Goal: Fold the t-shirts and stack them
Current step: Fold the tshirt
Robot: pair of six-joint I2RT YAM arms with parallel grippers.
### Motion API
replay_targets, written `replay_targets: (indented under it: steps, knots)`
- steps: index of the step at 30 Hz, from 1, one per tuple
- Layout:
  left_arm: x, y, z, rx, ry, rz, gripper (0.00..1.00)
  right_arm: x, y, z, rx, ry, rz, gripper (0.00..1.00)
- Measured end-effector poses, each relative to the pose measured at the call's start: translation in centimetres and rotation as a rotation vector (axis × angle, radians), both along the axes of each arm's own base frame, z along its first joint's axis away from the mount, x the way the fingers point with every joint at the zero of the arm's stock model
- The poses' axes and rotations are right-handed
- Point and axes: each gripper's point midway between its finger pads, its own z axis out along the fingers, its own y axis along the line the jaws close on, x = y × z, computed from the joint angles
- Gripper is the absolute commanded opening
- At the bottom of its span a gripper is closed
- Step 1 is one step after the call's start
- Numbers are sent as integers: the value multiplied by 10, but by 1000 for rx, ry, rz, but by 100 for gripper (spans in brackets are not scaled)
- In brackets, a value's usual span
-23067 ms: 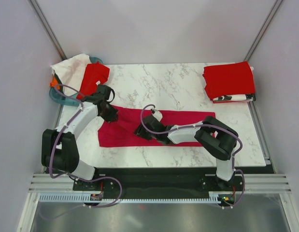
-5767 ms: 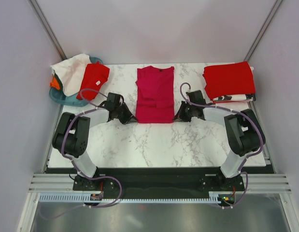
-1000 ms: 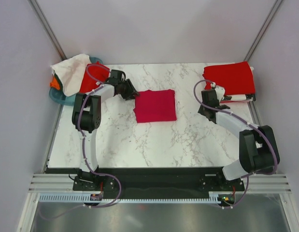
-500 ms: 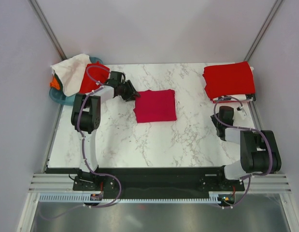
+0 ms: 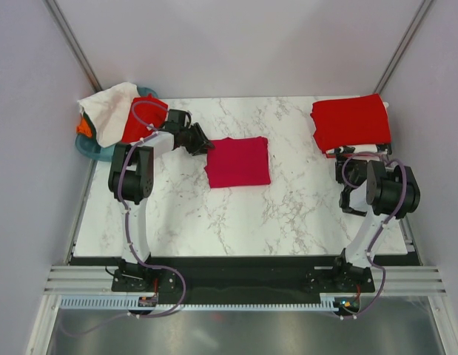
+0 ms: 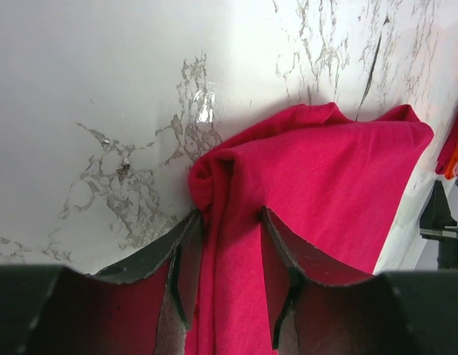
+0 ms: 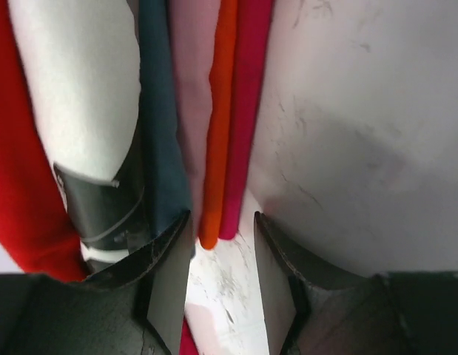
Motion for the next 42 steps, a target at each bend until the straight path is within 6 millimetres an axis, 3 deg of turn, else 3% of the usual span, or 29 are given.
replay_targets:
  steps: [5,11,15,20,23,29,34,39,40,41,42]
  knots:
    - [0,0,0,-3,-1,-1,44,21,-1,0,31,-37,10,47]
    - [-2,2,-1,-2,1,0,43,44,-3,-7,54,-39,24,23]
    - [-3,3,0,-2,3,0,43,46,-1,-9,61,-31,37,6]
    - [-3,3,-1,-2,3,0,43,43,0,-6,54,-21,41,0]
    - [-3,3,-1,-3,3,0,43,33,2,-2,52,-17,41,0]
    - [-4,3,-1,-5,1,-2,43,-14,10,-3,65,25,32,0]
    - [-4,3,-1,-9,-3,-2,43,-61,29,-3,77,55,56,0]
    - [-5,4,-1,-10,-5,-2,43,-92,54,-4,89,72,115,1]
    - [-5,4,-1,-10,-3,-2,43,-96,59,-3,90,70,128,4]
    - [-5,4,-1,-11,-4,-3,43,-100,64,-1,89,67,142,20]
    - [-5,4,0,-12,-4,-4,43,-103,70,1,89,64,157,29]
